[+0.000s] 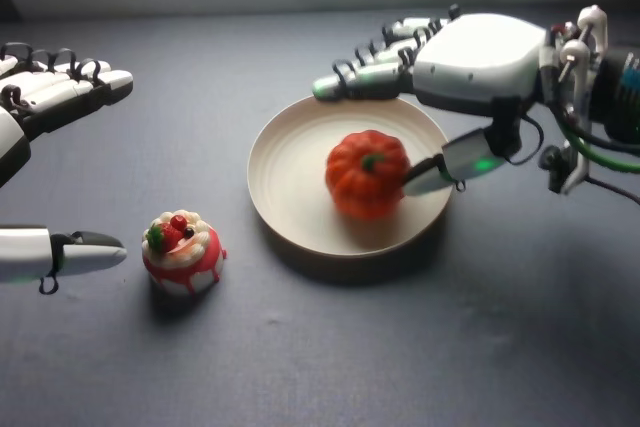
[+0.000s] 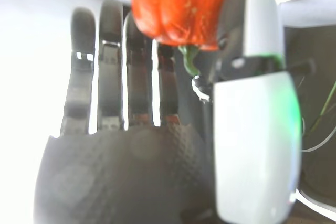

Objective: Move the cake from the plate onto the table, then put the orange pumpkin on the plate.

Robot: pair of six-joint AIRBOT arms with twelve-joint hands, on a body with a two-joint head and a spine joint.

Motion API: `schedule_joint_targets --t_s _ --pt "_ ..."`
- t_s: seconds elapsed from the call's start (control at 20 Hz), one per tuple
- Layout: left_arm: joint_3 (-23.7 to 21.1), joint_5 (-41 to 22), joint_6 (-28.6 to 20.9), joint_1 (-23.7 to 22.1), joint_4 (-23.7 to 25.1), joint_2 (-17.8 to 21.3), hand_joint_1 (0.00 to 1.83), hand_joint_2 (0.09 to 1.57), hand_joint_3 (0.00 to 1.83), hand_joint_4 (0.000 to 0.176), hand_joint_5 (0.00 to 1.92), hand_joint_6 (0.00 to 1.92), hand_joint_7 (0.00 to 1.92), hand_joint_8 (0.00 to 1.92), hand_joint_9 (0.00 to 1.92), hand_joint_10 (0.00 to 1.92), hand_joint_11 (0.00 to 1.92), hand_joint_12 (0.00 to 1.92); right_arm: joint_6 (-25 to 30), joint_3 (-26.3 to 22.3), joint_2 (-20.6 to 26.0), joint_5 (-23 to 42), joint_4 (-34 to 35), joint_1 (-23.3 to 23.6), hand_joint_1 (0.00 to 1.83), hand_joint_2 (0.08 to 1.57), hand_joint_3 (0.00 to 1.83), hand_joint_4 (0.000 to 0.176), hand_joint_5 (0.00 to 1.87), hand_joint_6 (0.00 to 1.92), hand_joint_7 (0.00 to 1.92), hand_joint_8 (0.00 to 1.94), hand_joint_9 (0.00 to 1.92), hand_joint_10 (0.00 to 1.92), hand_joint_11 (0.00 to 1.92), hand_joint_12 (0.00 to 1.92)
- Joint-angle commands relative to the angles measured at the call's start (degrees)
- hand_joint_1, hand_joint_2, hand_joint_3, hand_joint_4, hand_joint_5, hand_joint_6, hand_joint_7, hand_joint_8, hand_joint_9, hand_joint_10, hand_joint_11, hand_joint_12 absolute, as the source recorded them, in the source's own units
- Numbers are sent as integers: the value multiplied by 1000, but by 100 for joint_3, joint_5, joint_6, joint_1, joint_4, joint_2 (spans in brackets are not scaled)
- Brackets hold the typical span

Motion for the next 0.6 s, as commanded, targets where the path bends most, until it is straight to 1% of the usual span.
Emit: schedule_joint_targets --t_s 0.0,0.05,0.1,0.15,0.2,0.25,0.3,0.35,0.4,0.45,0.5,0.55 --pt "-7 -720 -23 -1 -100 26 848 860 0 0 288 5 260 3 269 7 0 875 -8 -67 64 654 282 72 919 936 0 150 70 0 157 3 162 6 0 756" --pt "-17 -770 -36 41 -121 30 852 854 0 0 296 6 269 5 271 6 0 887 -23 -148 188 776 405 72 882 928 0 170 41 0 109 0 138 1 0 627" --pt "-27 -825 -61 95 -151 30 858 858 0 0 290 2 260 1 262 2 0 887 -84 -273 349 947 569 72 866 919 0 175 15 3 82 4 150 3 0 719" --pt "-39 -862 -72 122 -169 34 858 858 0 0 290 2 260 1 262 2 0 887 -144 -378 468 1056 677 72 866 919 0 175 15 3 82 4 150 3 0 719" --pt "-68 -940 -84 184 -203 47 922 848 0 0 300 5 257 0 256 0 0 877 -230 -587 766 1257 828 69 897 900 0 162 55 3 137 4 235 14 0 1058" --pt "-108 -1060 -86 266 -253 72 945 842 0 0 303 6 260 1 256 0 0 876 -285 -817 1097 1474 947 -8 930 898 0 147 71 3 138 1 211 5 0 1003" --pt "-151 -1194 -95 348 -307 105 966 837 0 0 317 6 276 5 268 4 0 900 -366 -994 1317 1668 1049 -96 915 908 2 145 74 1 141 0 179 10 0 869" --pt "-178 -1303 -124 423 -347 126 927 842 0 0 304 1 275 3 268 3 0 903 -443 -1118 1481 1788 1134 -167 916 917 2 148 74 2 113 5 116 19 0 645" --pt "-214 -1506 -212 569 -421 154 893 846 0 0 290 0 267 1 250 2 0 841 -540 -1287 1703 1980 1278 -305 927 942 3 125 74 1 158 6 132 15 0 602" --pt "-237 -1673 -281 703 -480 168 885 846 0 0 281 0 267 1 241 0 0 828 -600 -1384 1834 2157 1437 -439 935 949 2 111 78 1 183 6 156 13 0 674" --pt "-263 -1918 -363 866 -561 177 855 853 1 0 255 0 239 0 219 0 0 763 -662 -1526 2020 2471 1756 -724 930 964 5 98 82 1 187 4 170 11 0 644" --pt "-281 -2091 -428 973 -606 181 889 834 0 0 260 3 242 2 223 3 0 783 -688 -1631 2149 2774 2002 -957 942 978 6 88 93 3 159 8 141 12 0 495"
